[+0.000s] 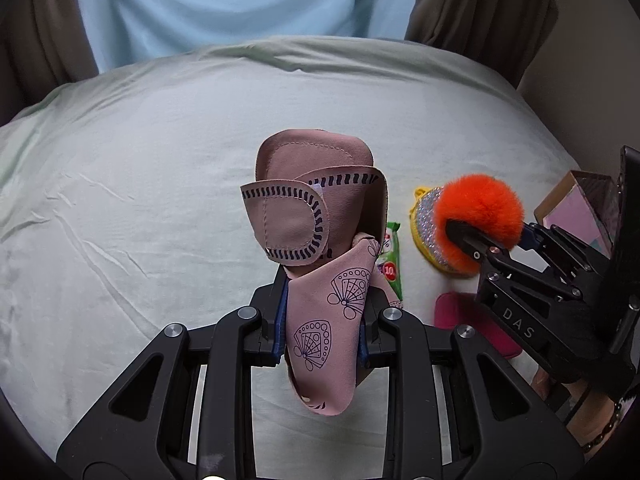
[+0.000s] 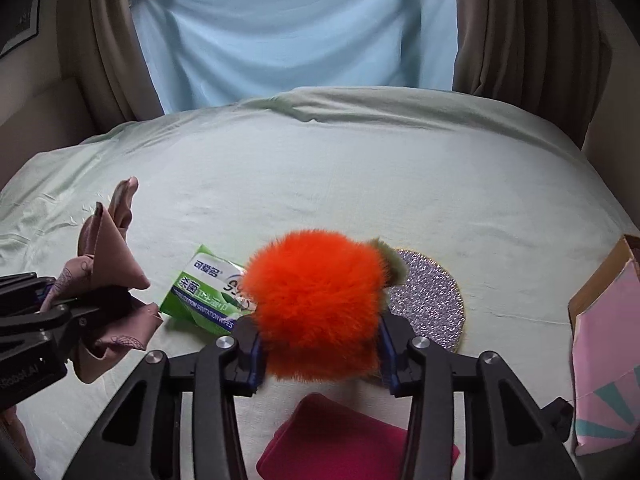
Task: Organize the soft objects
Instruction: 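Lift the pink mask and orange pompom with both tools toward the box, then lower both tools into the box and open them to release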
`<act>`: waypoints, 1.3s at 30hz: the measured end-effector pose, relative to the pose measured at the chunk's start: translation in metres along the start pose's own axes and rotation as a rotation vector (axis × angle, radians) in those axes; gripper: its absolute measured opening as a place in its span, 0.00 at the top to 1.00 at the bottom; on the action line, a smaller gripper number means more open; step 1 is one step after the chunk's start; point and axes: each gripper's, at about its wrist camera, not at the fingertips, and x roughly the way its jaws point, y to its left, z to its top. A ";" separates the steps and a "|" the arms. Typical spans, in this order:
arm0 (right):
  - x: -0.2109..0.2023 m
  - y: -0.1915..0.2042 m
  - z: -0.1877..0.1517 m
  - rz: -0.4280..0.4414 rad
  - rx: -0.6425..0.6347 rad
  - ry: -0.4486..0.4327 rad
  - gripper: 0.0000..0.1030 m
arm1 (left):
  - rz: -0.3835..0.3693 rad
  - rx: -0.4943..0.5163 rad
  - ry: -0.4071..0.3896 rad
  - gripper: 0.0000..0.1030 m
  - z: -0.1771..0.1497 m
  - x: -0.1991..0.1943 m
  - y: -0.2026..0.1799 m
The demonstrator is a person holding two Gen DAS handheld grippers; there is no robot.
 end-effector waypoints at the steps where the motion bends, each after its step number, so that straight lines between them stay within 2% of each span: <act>1: -0.010 -0.003 0.005 0.001 0.007 -0.010 0.61 | 0.000 0.001 -0.007 0.78 0.004 -0.005 -0.004; 10: -0.110 -0.047 0.052 0.015 0.070 -0.077 0.61 | -0.008 0.002 -0.072 0.78 0.043 -0.076 -0.067; 16: -0.189 -0.098 0.076 0.011 0.084 -0.099 0.61 | -0.018 -0.014 -0.099 0.78 0.069 -0.122 -0.138; 21: -0.239 -0.160 0.085 -0.007 0.082 -0.098 0.61 | -0.048 -0.032 -0.116 0.78 0.087 -0.145 -0.213; 25: -0.258 -0.215 0.087 -0.032 0.101 -0.082 0.61 | -0.083 -0.042 -0.091 0.78 0.098 -0.143 -0.276; 31: -0.274 -0.302 0.083 -0.093 0.162 -0.001 0.61 | -0.169 -0.061 -0.038 0.78 0.105 -0.126 -0.351; 36: -0.268 -0.363 0.073 -0.145 0.233 0.077 0.61 | -0.220 -0.038 0.056 0.78 0.103 -0.098 -0.404; 39: -0.256 -0.386 0.065 -0.164 0.261 0.121 0.61 | -0.234 -0.015 0.119 0.78 0.101 -0.075 -0.429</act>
